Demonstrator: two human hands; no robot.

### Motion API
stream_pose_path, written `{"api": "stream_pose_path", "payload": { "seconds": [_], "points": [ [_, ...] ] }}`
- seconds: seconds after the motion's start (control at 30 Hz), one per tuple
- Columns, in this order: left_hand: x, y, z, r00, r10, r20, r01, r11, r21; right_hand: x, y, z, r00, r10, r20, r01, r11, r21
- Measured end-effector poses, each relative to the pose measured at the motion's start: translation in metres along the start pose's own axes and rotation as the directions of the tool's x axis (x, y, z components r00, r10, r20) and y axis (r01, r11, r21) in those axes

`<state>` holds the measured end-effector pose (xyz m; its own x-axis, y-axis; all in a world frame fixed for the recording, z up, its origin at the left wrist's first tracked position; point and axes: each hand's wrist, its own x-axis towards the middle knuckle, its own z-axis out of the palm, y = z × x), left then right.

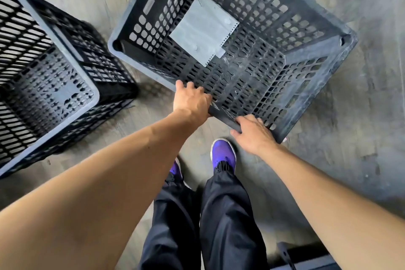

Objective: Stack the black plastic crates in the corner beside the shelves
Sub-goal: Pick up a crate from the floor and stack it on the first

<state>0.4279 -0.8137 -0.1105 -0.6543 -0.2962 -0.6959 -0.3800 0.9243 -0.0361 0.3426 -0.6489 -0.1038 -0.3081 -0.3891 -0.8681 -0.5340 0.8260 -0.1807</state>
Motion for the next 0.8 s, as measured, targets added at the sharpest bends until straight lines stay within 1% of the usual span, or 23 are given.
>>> {"api": "stream_pose_path", "payload": {
  "seconds": [0.1, 0.23, 0.33, 0.37, 0.43, 0.5, 0.57, 0.63, 0.8],
  "points": [
    [0.007, -0.01, 0.001, 1.0, 0.019, 0.015, -0.019, 1.0, -0.012, -0.001, 0.002, 0.001, 0.999, -0.026, -0.018, 0.026, 1.0, -0.014],
    [0.003, -0.037, -0.013, 0.995, 0.083, -0.045, -0.087, 0.992, -0.095, -0.007, 0.0, -0.011, 1.0, -0.014, -0.024, 0.014, 1.0, 0.0],
    [-0.001, -0.048, -0.034, 0.995, 0.068, -0.068, -0.069, 0.998, -0.013, -0.015, -0.003, -0.028, 0.997, 0.024, -0.068, -0.02, 0.998, 0.061],
    [-0.001, -0.05, -0.043, 0.997, 0.049, -0.058, -0.049, 0.999, 0.01, -0.018, -0.005, -0.034, 0.996, 0.04, -0.078, -0.034, 0.996, 0.078],
    [0.001, -0.053, -0.062, 0.999, 0.036, -0.012, -0.036, 0.999, -0.001, -0.024, -0.01, -0.048, 0.993, 0.07, -0.092, -0.061, 0.993, 0.097],
    [0.003, -0.059, -0.08, 0.997, 0.067, 0.028, -0.066, 0.998, -0.021, -0.03, -0.016, -0.062, 0.987, 0.11, -0.115, -0.096, 0.988, 0.119],
    [-0.001, -0.065, -0.098, 0.992, 0.123, 0.005, -0.123, 0.992, -0.001, -0.039, -0.021, -0.074, 0.978, 0.135, -0.157, -0.116, 0.985, 0.125],
    [-0.008, -0.068, -0.111, 0.987, 0.156, -0.033, -0.155, 0.988, 0.016, -0.049, -0.023, -0.084, 0.97, 0.146, -0.192, -0.126, 0.986, 0.111],
    [-0.039, -0.056, -0.122, 0.986, 0.155, -0.069, -0.155, 0.988, -0.008, -0.089, -0.019, -0.093, 0.965, 0.126, -0.23, -0.13, 0.992, 0.001]
  ]
}}
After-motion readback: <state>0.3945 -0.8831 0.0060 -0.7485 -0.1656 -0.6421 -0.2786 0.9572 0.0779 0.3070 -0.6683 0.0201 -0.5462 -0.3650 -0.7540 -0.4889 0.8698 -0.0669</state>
